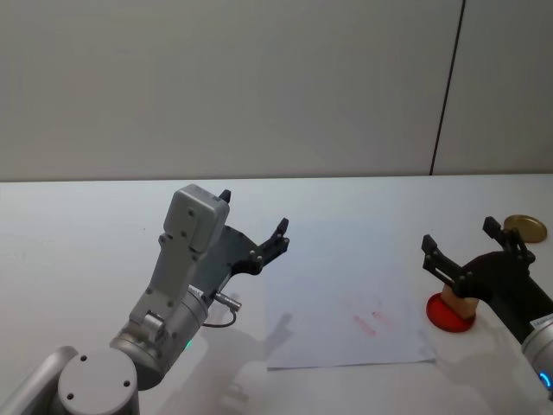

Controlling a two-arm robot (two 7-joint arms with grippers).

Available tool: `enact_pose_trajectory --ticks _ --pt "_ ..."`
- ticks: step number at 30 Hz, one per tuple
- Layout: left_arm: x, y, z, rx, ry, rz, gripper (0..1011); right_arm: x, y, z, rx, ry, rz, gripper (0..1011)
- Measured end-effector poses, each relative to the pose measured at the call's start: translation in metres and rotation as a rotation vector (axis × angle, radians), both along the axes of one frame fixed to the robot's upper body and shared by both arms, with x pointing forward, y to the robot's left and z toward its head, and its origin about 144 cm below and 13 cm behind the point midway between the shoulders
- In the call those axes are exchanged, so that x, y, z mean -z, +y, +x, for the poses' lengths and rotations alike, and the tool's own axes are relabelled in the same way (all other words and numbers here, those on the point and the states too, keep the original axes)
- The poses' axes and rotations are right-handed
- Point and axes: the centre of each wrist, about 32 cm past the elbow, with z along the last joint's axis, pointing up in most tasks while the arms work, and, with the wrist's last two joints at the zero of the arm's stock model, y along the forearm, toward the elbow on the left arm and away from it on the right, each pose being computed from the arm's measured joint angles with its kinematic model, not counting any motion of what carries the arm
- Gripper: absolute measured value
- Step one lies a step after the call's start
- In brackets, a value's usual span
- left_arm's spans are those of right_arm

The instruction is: Use the one hand to pick up the stamp and affix it onto the A4 paper.

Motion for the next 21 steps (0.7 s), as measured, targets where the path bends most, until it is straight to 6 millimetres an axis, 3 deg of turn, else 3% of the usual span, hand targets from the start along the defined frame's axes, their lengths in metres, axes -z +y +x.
enact_pose_trajectory --ticks 21 --pt "0.0000 0.0000 0.0000 0.000 0.000 0.000 993 -0.0002 -0.0006 0.0001 -0.001 0.000 -0.001 1001"
